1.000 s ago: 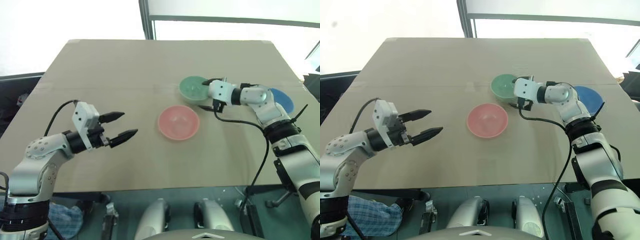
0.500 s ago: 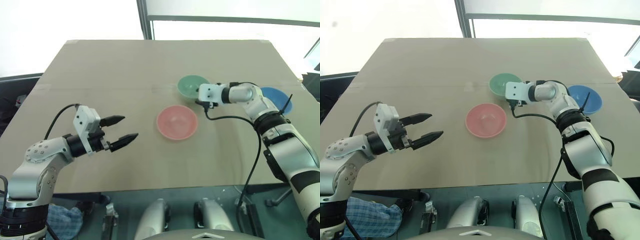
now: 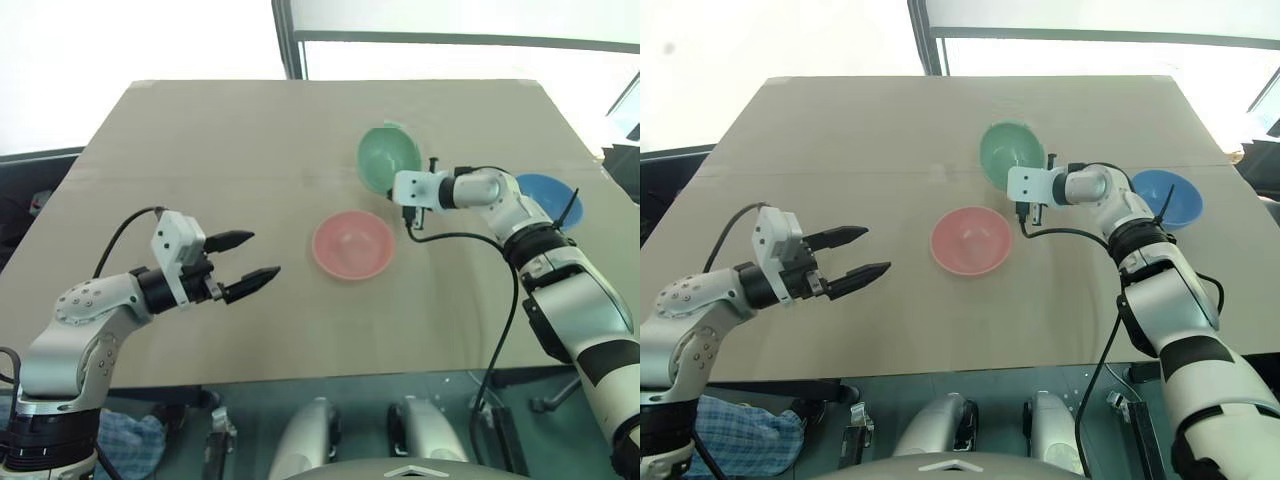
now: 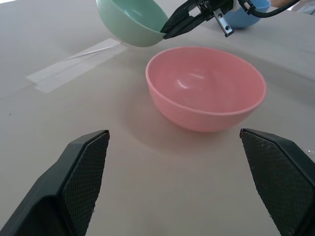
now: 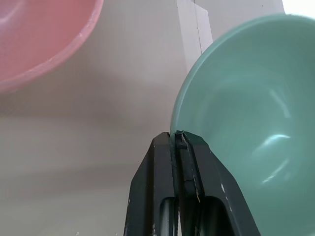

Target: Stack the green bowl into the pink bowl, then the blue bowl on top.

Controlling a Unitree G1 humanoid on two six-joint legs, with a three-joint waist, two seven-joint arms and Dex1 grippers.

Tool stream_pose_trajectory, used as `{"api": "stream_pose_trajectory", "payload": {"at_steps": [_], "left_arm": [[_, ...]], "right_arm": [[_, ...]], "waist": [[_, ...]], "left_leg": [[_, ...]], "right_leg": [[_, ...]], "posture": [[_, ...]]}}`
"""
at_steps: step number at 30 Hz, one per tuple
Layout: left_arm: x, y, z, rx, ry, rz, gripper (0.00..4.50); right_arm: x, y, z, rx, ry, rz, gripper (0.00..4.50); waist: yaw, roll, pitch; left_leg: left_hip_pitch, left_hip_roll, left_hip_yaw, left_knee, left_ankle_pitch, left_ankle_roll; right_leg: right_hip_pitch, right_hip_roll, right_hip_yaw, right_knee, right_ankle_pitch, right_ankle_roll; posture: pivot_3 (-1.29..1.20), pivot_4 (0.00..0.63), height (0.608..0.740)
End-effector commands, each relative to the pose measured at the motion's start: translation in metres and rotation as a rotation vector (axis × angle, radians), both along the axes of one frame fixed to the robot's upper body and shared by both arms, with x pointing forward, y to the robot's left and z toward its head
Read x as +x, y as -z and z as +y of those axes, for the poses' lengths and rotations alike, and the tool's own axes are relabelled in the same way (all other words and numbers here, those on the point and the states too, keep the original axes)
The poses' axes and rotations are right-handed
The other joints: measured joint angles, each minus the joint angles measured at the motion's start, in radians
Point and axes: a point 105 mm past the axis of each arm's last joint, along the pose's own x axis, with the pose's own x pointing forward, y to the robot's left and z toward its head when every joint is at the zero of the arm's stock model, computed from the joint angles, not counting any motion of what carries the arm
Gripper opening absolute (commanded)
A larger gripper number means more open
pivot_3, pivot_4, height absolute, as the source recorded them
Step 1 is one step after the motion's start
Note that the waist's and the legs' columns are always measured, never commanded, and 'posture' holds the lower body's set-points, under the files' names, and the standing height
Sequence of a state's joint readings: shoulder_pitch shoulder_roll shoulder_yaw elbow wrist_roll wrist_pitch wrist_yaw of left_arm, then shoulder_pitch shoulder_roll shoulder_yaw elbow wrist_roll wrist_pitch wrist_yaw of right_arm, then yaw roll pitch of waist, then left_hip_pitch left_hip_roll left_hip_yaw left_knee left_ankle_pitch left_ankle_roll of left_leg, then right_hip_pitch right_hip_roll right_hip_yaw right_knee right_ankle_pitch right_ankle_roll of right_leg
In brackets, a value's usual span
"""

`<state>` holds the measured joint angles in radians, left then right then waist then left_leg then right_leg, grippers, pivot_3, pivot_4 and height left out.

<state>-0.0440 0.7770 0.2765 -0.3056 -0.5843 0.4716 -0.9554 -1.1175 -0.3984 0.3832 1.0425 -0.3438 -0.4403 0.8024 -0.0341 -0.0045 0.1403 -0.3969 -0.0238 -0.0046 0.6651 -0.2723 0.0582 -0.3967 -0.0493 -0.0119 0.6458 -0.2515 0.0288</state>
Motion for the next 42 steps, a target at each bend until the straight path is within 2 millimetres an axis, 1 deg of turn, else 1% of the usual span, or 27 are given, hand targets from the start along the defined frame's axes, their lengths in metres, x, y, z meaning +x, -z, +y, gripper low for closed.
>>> {"api": "stream_pose_trajectory", "payload": {"at_steps": [1,3,5,7,10,12,15,17,19,23,24,25,26,28,29,30,32,34,36,40,42], "left_arm": [[-0.001,-0.01,-0.005,0.003,0.021,-0.051,4.5],[0.0,-0.009,-0.006,0.003,0.024,-0.051,4.5],[0.0,-0.009,-0.006,0.003,0.027,-0.05,4.5],[0.001,-0.008,-0.007,0.002,0.031,-0.05,4.5],[0.002,-0.007,-0.01,-0.004,0.044,-0.048,4.5],[0.003,-0.006,-0.012,-0.006,0.052,-0.047,4.5],[0.004,-0.006,-0.014,-0.008,0.065,-0.044,4.5],[0.005,-0.005,-0.015,-0.008,0.076,-0.039,4.5],[0.006,-0.005,-0.015,-0.008,0.084,-0.037,4.5],[0.01,-0.005,-0.019,-0.006,0.103,-0.042,4.5],[0.011,-0.006,-0.02,-0.006,0.106,-0.043,4.5],[0.011,-0.006,-0.02,-0.006,0.108,-0.044,4.5],[0.012,-0.006,-0.02,-0.006,0.109,-0.045,4.5],[0.012,-0.005,-0.02,-0.006,0.111,-0.045,4.5],[0.012,-0.005,-0.02,-0.005,0.113,-0.046,4.5],[0.012,-0.005,-0.02,-0.005,0.116,-0.046,4.5],[0.012,-0.005,-0.021,-0.006,0.122,-0.045,4.5],[0.012,-0.005,-0.023,-0.008,0.127,-0.044,4.5],[0.013,-0.005,-0.024,-0.009,0.133,-0.044,4.5],[0.013,-0.005,-0.026,-0.018,0.149,-0.044,4.5],[0.013,-0.004,-0.031,-0.03,0.17,-0.042,4.5]], "right_arm": [[-0.001,-0.03,0.001,0.039,-0.039,-0.08,0.06],[-0.007,-0.042,0.001,0.041,-0.074,-0.102,0.06],[-0.017,-0.055,0.004,0.046,-0.12,-0.122,0.06],[-0.033,-0.066,0.009,0.044,-0.187,-0.133,0.06],[-0.069,-0.077,0.018,0.03,-0.317,-0.116,0.06],[-0.094,-0.075,0.021,0.011,-0.39,-0.071,0.06],[-0.132,-0.066,0.02,-0.032,-0.467,0.022,0.06],[-0.148,-0.058,0.019,-0.062,-0.48,0.063,0.06],[-0.154,-0.054,0.019,-0.069,-0.473,0.08,0.06],[-0.156,-0.054,0.02,-0.095,-0.459,0.065,0.06],[-0.156,-0.053,0.019,-0.109,-0.454,0.059,0.32],[-0.156,-0.052,0.018,-0.121,-0.451,0.057,0.32],[-0.156,-0.052,0.018,-0.128,-0.448,0.057,0.7],[-0.154,-0.054,0.019,-0.1,-0.438,0.042,1.22],[-0.153,-0.056,0.019,-0.082,-0.43,0.031,1.72],[-0.151,-0.058,0.02,-0.072,-0.422,0.021,1.91],[-0.149,-0.061,0.018,-0.058,-0.404,0.008,1.91],[-0.146,-0.063,0.011,-0.046,-0.371,0.009,1.91],[-0.139,-0.063,-0.005,-0.034,-0.295,0.02,1.91],[-0.113,-0.067,-0.05,-0.008,-0.066,0.017,1.91],[-0.094,-0.07,-0.084,0.02,0.106,0.0,1.91]], "waist": [[-0.002,0.0,0.0],[-0.002,0.0,0.0],[-0.001,0.0,0.0],[-0.001,0.0,0.0],[0.002,0.0,0.0],[0.007,0.0,0.0],[0.019,0.0,0.0],[0.024,0.0,0.0],[0.025,0.0,0.0],[0.024,0.0,0.0],[0.024,0.0,0.0],[0.024,0.0,0.0],[0.024,0.0,0.0],[0.024,0.0,0.0],[0.024,0.0,0.0],[0.024,0.0,0.0],[0.024,0.0,0.0],[0.025,0.0,0.0],[0.03,0.0,0.0],[0.039,0.0,0.0],[0.04,0.0,0.0]], "left_leg": [[0.0,0.0,0.0,0.0,0.0,0.0],[0.0,0.0,0.0,0.0,0.0,0.0],[0.0,0.0,0.0,0.0,0.0,0.0],[0.0,0.0,0.0,-0.001,0.0,0.0],[0.0,0.0,0.0,-0.001,0.0,0.0],[-0.001,0.0,-0.001,-0.001,0.0,0.001],[-0.001,0.0,-0.001,-0.002,-0.001,0.001],[-0.001,0.0,-0.001,-0.002,-0.001,0.002],[-0.001,0.0,-0.001,-0.001,-0.002,0.003],[0.0,0.0,-0.001,0.0,-0.003,0.005],[0.0,0.0,-0.001,0.0,-0.003,0.005],[0.0,0.0,-0.001,0.0,-0.003,0.005],[0.0,0.0,-0.001,0.0,-0.003,0.004],[0.0,0.0,-0.001,0.0,-0.001,0.002],[-0.001,0.0,-0.001,-0.001,-0.001,0.002],[-0.001,0.0,-0.001,-0.001,-0.001,0.002],[-0.001,0.0,-0.001,-0.001,-0.001,0.002],[-0.001,0.0,-0.001,-0.001,-0.001,0.002],[-0.001,0.0,-0.001,-0.001,-0.001,0.002],[-0.001,-0.001,-0.001,0.0,-0.001,0.002],[-0.001,-0.001,-0.001,0.0,-0.001,0.002]], "right_leg": [[0.0,0.0,0.0,0.0,0.0,0.0],[0.0,0.0,0.0,0.0,0.0,0.0],[0.0,0.0,0.0,0.0,0.0,0.0],[0.0,0.0,0.0,-0.001,0.0,0.0],[0.0,0.0,0.0,-0.001,0.0,0.0],[0.0,-0.001,-0.001,-0.002,0.0,0.0],[0.0,-0.001,-0.001,-0.002,0.0,0.0],[0.0,-0.002,-0.001,-0.002,0.0,0.0],[0.0,-0.002,-0.001,-0.002,0.0,0.0],[0.0,-0.003,-0.001,-0.002,0.0,0.0],[0.0,-0.003,-0.001,-0.002,0.0,-0.001],[0.0,-0.003,-0.001,-0.002,0.0,-0.001],[0.0,-0.003,-0.001,-0.002,0.0,-0.001],[0.0,-0.003,-0.001,-0.002,0.0,-0.001],[0.0,-0.003,-0.001,-0.003,0.0,-0.001],[0.0,-0.003,-0.001,-0.003,0.0,-0.001],[0.0,-0.003,-0.001,-0.003,0.0,-0.001],[0.0,-0.003,-0.001,-0.003,0.0,-0.001],[0.0,-0.003,-0.001,-0.003,0.0,-0.001],[0.0,-0.003,-0.001,-0.003,0.0,-0.001],[0.001,-0.004,-0.001,-0.003,0.0,-0.001]], "posture": [[0.0,0.15,0.74],[0.0,0.15,0.74],[0.0,0.15,0.74],[0.0,0.15,0.74],[0.0,0.15,0.74],[0.0,0.15,0.74],[0.0,0.15,0.74],[0.0,0.15,0.74],[0.0,0.15,0.74],[0.0,0.15,0.74],[0.0,0.15,0.74],[0.0,0.15,0.74],[0.0,0.15,0.74],[0.0,0.15,0.74],[0.0,0.15,0.74],[0.0,0.15,0.74],[0.0,0.15,0.74],[0.0,0.15,0.74],[0.0,0.15,0.74],[0.0,0.15,0.74],[0.0,0.15,0.74]]}}
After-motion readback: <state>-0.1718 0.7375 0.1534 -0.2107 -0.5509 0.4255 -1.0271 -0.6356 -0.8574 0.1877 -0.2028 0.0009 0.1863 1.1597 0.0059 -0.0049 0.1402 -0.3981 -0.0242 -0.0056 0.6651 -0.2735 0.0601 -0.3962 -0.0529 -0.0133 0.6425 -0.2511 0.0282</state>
